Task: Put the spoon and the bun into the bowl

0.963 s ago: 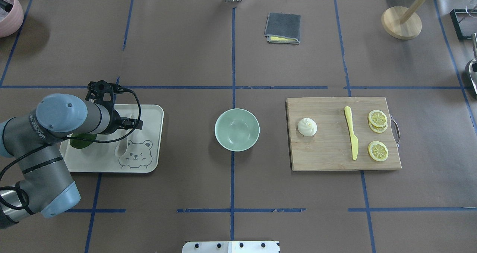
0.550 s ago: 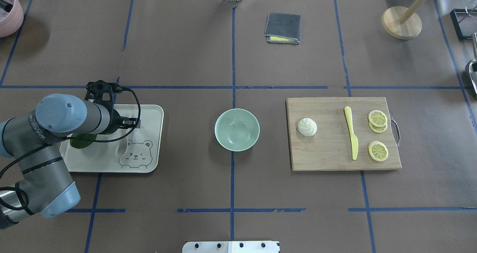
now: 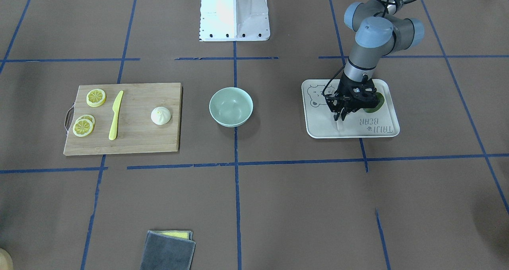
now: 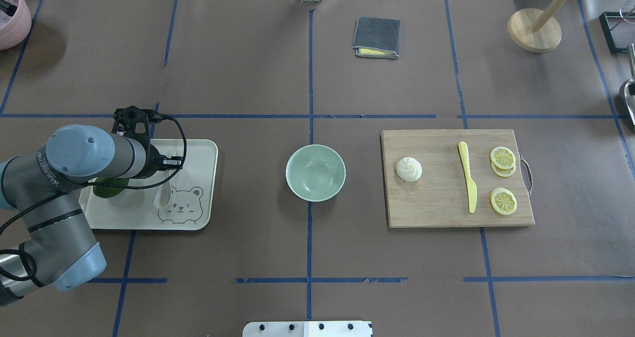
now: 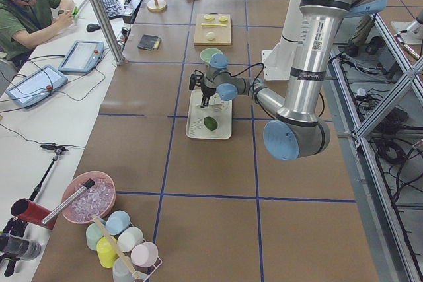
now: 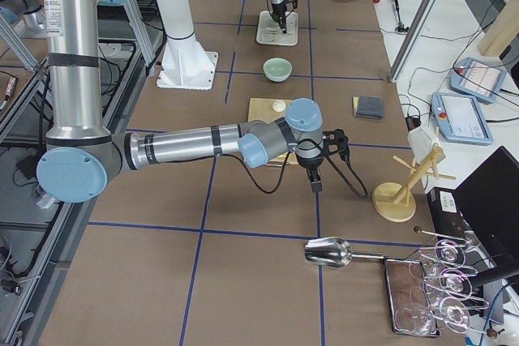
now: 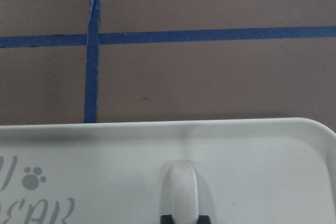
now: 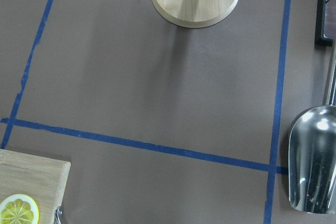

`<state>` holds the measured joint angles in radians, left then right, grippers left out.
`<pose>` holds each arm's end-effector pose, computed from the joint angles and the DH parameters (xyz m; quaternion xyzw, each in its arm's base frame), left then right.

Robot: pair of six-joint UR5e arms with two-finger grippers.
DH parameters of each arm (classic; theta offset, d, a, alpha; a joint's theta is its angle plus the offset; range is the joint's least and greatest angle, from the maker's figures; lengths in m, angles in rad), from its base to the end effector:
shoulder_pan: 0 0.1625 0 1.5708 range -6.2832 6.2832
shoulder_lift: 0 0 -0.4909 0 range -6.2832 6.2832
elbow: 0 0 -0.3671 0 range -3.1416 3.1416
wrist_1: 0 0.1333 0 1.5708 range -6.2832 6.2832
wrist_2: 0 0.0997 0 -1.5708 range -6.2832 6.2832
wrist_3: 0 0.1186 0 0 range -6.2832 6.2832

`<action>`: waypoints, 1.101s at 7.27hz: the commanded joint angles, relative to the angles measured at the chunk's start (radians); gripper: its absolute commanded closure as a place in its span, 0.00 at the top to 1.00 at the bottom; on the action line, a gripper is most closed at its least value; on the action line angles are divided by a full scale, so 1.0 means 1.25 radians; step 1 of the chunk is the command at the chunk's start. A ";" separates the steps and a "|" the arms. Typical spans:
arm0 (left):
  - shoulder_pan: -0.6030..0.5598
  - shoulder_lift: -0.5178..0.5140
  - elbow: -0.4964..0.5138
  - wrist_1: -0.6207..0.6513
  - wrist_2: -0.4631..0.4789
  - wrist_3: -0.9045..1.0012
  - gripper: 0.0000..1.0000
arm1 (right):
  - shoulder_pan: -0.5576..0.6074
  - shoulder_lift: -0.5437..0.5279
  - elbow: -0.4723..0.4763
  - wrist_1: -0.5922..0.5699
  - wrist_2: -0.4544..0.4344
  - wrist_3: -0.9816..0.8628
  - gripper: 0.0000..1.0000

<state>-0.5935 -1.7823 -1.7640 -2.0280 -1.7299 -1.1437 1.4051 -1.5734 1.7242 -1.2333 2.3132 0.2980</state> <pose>0.4286 -0.4273 0.4985 0.1404 0.3986 -0.0422 0.9053 -0.0285 -0.4927 0.6287 0.1384 -0.3943 -0.0277 0.9081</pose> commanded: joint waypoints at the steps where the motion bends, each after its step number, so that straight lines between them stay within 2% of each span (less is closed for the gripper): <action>1: 0.000 -0.011 -0.079 0.039 -0.002 -0.059 0.00 | 0.000 0.001 0.000 0.000 0.000 0.001 1.00; 3: 0.000 -0.136 -0.073 0.142 0.011 -0.276 0.00 | 0.000 0.001 0.000 0.000 0.000 0.001 1.00; 4: 0.004 -0.235 -0.064 0.264 0.042 -0.360 0.00 | 0.000 0.001 0.001 0.000 0.000 0.001 1.00; 5: 0.018 -0.343 -0.010 0.345 0.058 -0.466 0.00 | 0.000 0.001 0.001 0.000 0.000 0.002 1.00; 7: 0.083 -0.482 0.138 0.360 0.109 -0.589 0.00 | 0.000 0.001 0.000 0.000 0.000 0.002 1.00; 8: 0.110 -0.487 0.169 0.355 0.134 -0.591 0.00 | 0.000 0.001 0.000 0.000 0.000 0.002 1.00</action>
<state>-0.5018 -2.3466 -1.6251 -1.5875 -1.6028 -1.8453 1.4051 -1.5723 1.7249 -1.2333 2.3132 0.3006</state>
